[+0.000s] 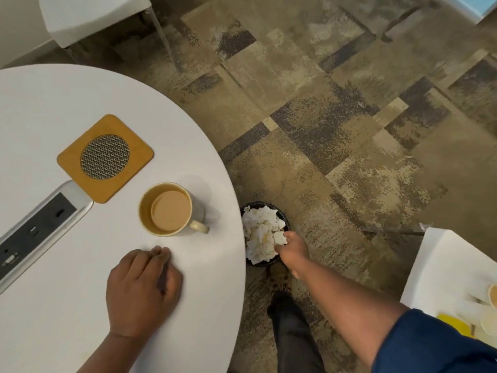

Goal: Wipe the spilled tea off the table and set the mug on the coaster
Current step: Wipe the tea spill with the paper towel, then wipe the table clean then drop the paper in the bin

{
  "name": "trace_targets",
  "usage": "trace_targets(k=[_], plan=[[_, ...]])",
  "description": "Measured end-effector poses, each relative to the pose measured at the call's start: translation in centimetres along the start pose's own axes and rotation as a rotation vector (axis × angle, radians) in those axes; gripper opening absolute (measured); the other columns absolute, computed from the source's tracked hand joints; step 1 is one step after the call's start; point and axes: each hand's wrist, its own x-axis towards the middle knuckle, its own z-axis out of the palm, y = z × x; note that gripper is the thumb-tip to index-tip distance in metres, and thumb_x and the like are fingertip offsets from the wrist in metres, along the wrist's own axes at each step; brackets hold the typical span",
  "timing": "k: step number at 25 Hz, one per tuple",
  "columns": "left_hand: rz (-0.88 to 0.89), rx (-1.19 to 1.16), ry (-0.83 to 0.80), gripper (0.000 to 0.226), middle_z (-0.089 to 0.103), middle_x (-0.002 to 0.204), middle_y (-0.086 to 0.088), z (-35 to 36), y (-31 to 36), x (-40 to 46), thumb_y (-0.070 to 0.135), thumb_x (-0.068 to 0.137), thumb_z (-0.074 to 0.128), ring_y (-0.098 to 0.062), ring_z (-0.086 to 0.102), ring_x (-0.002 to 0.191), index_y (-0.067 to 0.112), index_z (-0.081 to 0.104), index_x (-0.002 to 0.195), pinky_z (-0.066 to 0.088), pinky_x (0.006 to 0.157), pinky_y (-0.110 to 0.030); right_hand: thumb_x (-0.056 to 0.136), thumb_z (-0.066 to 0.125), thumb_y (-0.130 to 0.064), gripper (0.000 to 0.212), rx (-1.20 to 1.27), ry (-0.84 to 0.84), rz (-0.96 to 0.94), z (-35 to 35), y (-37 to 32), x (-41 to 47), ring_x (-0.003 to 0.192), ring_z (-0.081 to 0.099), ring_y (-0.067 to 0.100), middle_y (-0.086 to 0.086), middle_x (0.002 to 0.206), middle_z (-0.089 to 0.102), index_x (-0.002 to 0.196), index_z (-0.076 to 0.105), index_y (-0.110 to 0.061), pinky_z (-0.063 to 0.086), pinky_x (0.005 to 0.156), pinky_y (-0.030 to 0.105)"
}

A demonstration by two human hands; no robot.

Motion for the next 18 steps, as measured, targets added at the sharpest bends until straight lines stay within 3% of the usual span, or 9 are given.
trace_targets(k=[5,8,13,18], plan=[[0.004,-0.013,0.008,0.028,0.076,0.092,-0.013,-0.2,-0.1,0.1,0.021,0.085,0.063,-0.038,0.067,0.085,0.001,0.079,0.097,0.050,0.073,-0.043,0.091,0.067,-0.012,0.047,0.024,0.058,-0.031,-1.0,-0.3,-1.9,0.121,0.056,0.024,0.007,0.139,0.056,0.136,0.053,-0.017,0.048,0.093,0.033],[-0.014,-0.016,-0.004,0.028,0.076,0.092,-0.012,-0.7,0.3,0.2,0.021,0.084,0.064,-0.040,0.069,0.086,0.002,0.080,0.098,0.052,0.070,-0.045,0.092,0.065,-0.016,0.035,0.055,0.103,-0.133,-1.1,-1.9,-3.3,0.105,0.059,0.017,0.002,0.129,0.060,0.126,0.059,-0.022,0.049,0.083,0.031],[-0.019,-0.034,-0.047,0.033,0.077,0.096,-0.011,-1.6,0.4,0.1,0.023,0.086,0.061,-0.039,0.071,0.089,0.002,0.080,0.103,0.054,0.069,-0.046,0.093,0.061,-0.014,0.026,0.134,0.104,-0.232,-0.4,-4.6,-5.8,0.103,0.061,0.016,-0.002,0.118,0.062,0.117,0.062,-0.024,0.054,0.088,0.035],[-0.035,-0.036,-0.138,0.037,0.076,0.104,-0.009,-2.2,0.3,0.0,0.027,0.087,0.059,-0.035,0.071,0.095,0.005,0.078,0.110,0.054,0.074,-0.044,0.092,0.061,-0.012,0.025,0.190,0.109,-0.414,-0.2,-6.8,-9.4,0.089,0.065,0.015,-0.007,0.100,0.066,0.089,0.060,-0.037,0.050,0.068,0.026]])
